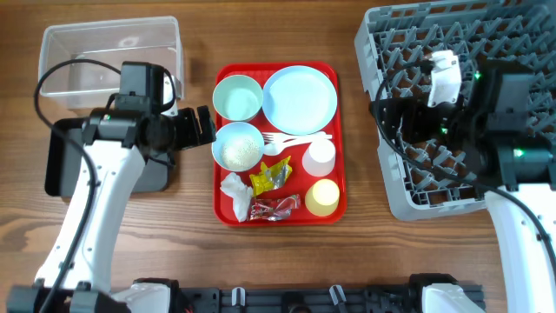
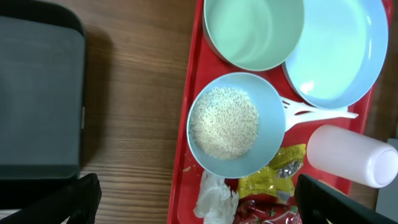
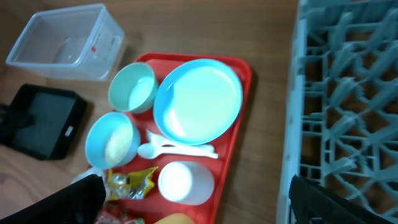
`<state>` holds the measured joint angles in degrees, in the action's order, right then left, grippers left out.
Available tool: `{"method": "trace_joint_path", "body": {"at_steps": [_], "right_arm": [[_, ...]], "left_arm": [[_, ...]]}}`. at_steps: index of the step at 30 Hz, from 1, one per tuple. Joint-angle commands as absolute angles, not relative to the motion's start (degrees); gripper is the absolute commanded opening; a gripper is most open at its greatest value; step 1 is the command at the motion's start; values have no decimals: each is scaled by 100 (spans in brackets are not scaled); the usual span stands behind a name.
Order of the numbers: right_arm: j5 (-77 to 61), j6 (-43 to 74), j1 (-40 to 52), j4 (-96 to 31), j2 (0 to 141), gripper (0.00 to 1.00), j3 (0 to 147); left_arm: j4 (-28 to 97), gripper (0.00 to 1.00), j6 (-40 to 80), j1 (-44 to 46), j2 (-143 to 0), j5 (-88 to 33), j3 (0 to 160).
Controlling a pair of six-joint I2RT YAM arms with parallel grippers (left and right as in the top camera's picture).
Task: Sort waste into correct bins and load items into the dishwasher rack
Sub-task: 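Reach the left gripper to the white tissue on the red tray and grasp it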
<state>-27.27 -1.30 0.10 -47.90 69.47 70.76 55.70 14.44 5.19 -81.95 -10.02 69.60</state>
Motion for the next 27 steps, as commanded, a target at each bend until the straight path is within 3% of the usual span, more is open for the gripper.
{"method": "trace_joint_path", "body": {"at_steps": [1,8,19,27], "right_arm": [[-3168,-425,-19,-4921,7059,94,7214],[-2816,-438,-19,-5054,7072,93,7210],[-2810,-432,-19,-5127,7096,92,7199],[-2812,-429,-19,-5133,7118,91,7199]], "left_arm": [[5588,100,1413,543,-8359,-1457,7070],[5896,98,1511,1334,-8361,-1293,6923],[5719,79,4292,3500,-8361,30,5843],[4724,73,5142,3710,-8366,148,4842]]}}
